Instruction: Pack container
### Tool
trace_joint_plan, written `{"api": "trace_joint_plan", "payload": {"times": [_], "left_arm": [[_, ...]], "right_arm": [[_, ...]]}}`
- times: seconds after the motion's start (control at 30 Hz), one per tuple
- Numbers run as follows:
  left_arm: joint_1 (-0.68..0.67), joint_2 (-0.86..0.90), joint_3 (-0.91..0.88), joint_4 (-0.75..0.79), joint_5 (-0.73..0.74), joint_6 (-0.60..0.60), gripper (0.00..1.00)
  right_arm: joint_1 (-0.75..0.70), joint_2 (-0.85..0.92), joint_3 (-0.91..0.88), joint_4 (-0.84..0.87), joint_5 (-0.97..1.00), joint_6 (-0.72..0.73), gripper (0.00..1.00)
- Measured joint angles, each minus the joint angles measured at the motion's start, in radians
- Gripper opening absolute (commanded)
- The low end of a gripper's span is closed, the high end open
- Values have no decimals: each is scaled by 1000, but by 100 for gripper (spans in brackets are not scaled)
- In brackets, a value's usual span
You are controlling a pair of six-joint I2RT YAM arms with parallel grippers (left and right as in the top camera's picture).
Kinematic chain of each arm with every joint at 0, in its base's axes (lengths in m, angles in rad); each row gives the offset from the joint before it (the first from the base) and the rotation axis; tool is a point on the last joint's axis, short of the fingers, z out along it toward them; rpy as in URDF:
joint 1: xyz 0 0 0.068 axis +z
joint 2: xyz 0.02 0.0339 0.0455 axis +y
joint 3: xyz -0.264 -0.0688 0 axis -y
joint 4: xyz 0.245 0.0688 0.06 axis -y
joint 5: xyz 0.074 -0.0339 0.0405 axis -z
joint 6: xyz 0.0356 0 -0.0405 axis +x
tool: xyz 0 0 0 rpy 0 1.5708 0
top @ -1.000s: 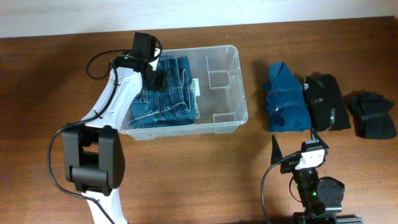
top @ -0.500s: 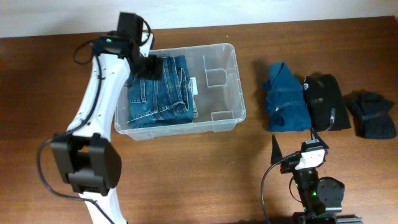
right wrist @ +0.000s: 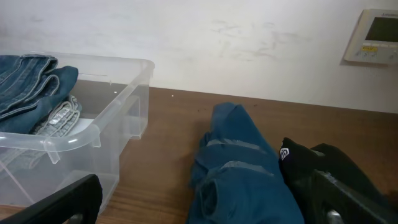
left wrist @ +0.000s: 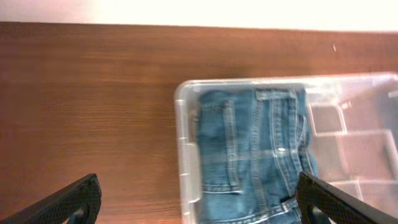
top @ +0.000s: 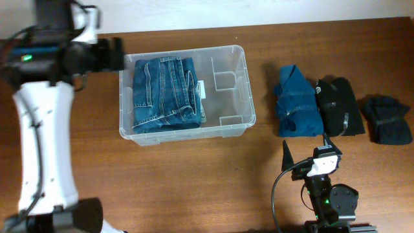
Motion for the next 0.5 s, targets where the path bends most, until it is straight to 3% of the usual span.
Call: {"api": "trace_joint_plan", "payload": {"times": [0.27, 0.5], "left_arm": [[197, -118, 0, -10, 35, -1, 99], [264, -122, 0, -13, 38, -1, 99]], "right_arm": [[0, 0, -2, 40, 38, 30, 98], [0, 117, 128, -106, 132, 91, 99]]}}
